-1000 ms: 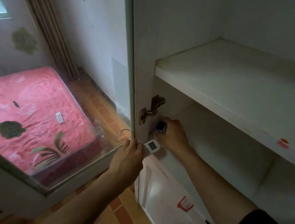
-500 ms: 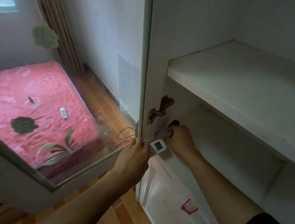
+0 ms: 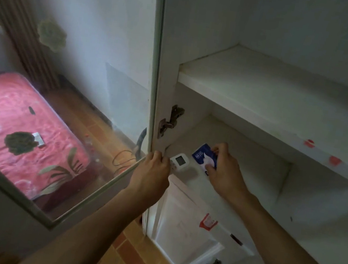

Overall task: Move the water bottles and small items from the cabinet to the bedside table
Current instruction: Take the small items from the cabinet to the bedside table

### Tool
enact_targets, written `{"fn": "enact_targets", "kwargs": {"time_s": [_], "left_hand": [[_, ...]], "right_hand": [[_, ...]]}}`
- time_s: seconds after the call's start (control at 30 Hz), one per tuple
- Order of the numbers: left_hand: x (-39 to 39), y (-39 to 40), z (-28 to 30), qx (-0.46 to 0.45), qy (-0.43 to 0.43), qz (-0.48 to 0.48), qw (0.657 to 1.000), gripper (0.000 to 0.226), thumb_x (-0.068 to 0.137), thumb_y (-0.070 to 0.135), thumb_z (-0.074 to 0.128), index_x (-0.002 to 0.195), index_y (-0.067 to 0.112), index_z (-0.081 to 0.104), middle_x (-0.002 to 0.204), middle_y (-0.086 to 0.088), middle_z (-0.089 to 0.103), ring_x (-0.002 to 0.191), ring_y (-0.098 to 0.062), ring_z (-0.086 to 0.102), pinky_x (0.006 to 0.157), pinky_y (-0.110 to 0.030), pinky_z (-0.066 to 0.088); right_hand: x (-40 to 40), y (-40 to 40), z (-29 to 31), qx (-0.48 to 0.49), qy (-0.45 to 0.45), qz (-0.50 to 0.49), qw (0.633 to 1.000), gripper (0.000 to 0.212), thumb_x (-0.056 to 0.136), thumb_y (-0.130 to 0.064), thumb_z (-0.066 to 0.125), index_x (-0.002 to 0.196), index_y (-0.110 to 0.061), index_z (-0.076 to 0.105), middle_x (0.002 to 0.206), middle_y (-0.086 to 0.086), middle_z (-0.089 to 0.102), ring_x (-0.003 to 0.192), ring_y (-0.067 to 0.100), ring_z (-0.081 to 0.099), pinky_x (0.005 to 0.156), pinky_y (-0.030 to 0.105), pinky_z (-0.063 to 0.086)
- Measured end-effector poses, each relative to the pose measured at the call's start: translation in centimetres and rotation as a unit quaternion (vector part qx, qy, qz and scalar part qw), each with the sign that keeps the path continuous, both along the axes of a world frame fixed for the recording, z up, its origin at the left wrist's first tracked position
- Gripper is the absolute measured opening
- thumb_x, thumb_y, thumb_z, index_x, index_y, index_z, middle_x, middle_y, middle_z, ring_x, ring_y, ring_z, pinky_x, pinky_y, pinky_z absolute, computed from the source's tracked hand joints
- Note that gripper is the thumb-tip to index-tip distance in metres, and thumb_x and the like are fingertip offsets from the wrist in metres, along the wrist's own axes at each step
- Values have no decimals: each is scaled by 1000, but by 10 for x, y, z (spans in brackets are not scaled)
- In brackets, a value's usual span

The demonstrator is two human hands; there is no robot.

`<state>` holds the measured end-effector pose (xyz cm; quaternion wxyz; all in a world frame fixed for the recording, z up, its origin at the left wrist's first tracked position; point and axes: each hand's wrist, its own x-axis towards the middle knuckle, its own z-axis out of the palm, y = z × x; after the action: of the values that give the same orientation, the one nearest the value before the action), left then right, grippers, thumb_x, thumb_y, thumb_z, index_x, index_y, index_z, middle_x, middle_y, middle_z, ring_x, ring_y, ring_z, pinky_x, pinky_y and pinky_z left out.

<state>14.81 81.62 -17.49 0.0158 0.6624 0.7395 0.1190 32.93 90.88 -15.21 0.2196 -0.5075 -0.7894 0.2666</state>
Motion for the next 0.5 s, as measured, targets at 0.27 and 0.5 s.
{"fn": "enact_targets", "kwargs": {"time_s": [0.27, 0.5], "left_hand": [[2, -24, 12, 23, -29, -5, 999, 41, 91, 20, 60, 130, 16, 49, 125, -3, 50, 113, -18, 47, 96, -33, 46], [5, -76, 31, 38, 23, 75, 996, 44, 90, 19, 61, 132, 10, 48, 127, -7, 51, 115, -22, 48, 89, -32, 46]], "right_hand": [[28, -32, 1, 103, -92, 36, 990, 15, 88, -11, 65, 87, -20, 52, 88, -2, 52, 79, 18, 52, 67, 29, 35], [25, -62, 10, 139, -59, 136, 979, 14, 86, -17, 68, 95, -21, 58, 94, -4, 53, 80, 15, 52, 71, 29, 44]]}}
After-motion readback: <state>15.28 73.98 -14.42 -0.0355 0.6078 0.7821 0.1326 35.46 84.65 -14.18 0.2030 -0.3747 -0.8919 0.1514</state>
